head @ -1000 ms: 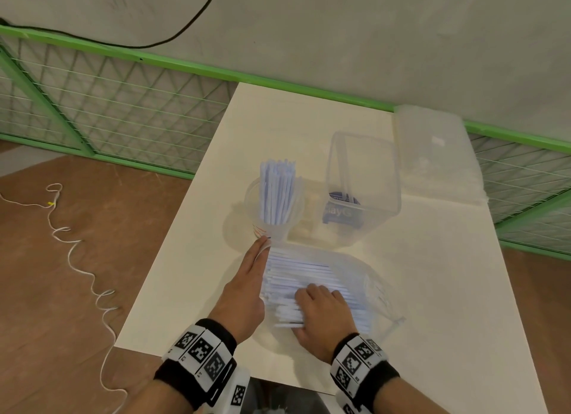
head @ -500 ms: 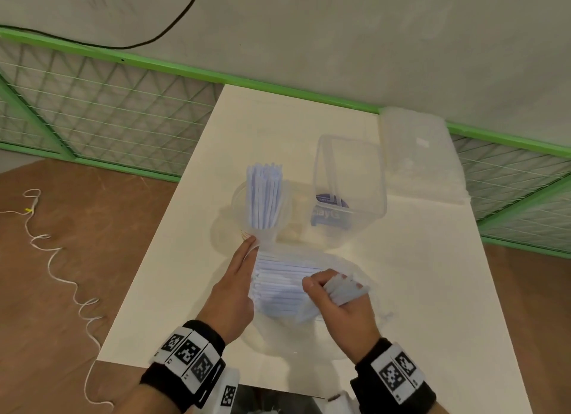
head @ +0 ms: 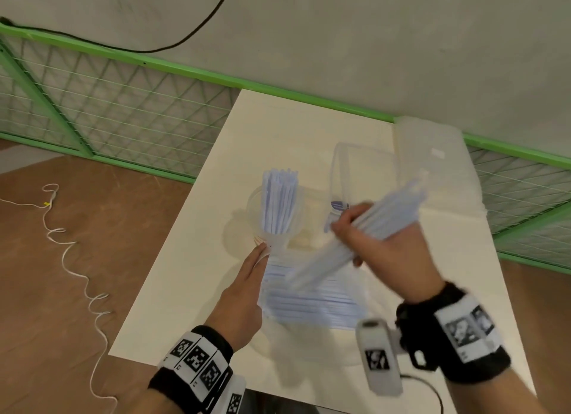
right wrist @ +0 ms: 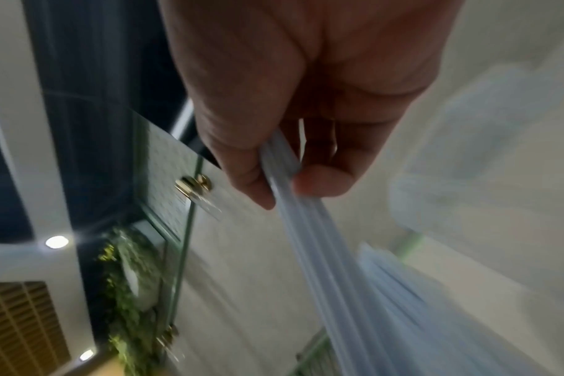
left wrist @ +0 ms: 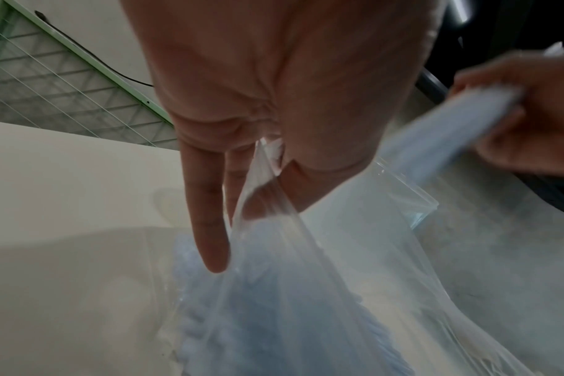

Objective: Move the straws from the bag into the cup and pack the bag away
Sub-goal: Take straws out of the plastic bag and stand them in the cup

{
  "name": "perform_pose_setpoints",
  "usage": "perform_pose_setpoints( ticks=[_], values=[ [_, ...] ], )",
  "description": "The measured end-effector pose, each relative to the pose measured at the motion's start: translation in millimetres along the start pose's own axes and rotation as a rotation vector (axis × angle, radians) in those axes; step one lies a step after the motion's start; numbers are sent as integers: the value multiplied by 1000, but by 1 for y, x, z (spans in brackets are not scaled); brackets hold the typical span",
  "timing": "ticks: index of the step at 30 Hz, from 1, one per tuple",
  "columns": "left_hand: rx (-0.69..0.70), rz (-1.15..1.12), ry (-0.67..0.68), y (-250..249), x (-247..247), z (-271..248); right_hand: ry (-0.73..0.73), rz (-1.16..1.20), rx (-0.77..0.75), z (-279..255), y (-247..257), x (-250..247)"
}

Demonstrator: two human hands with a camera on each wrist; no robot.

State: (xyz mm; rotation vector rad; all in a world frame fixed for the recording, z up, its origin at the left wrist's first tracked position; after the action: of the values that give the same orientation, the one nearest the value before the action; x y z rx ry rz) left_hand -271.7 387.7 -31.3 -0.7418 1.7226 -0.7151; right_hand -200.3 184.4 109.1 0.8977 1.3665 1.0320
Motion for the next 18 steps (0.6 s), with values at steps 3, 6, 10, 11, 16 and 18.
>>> perform_pose_setpoints(
  ticks=[3,6,10,11,16,18],
  values=[
    [7,-28,-1,-1,0,-2,-80,17,-132,38,41,0],
    [18,-33,-10,-1,0,-2,-118,-55,-175,74,55,19],
    [53,-27,-34,0,1,-1,6,-250,-92,102,30,60],
    [64,-25,-40,1,2,-1,40,-307,-72,106,21,68],
    [77,-20,-63,2,3,-1,-52,-365,-243,108,-3,84],
    [82,-14,-74,3,3,-1,-18,-431,-320,99,-10,91]
  ],
)
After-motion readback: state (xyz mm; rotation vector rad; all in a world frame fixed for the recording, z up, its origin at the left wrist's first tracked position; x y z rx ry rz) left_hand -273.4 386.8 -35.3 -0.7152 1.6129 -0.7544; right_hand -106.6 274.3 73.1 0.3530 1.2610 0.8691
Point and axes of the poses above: each hand's wrist, its own z-axis towards the middle knuckle, its own x-axis out of the palm, y = z × x, the point moved 2 cm from there along z, towards the middle knuckle, and after that the axes turned 4 degrees about -y, right-handed, at the moved point
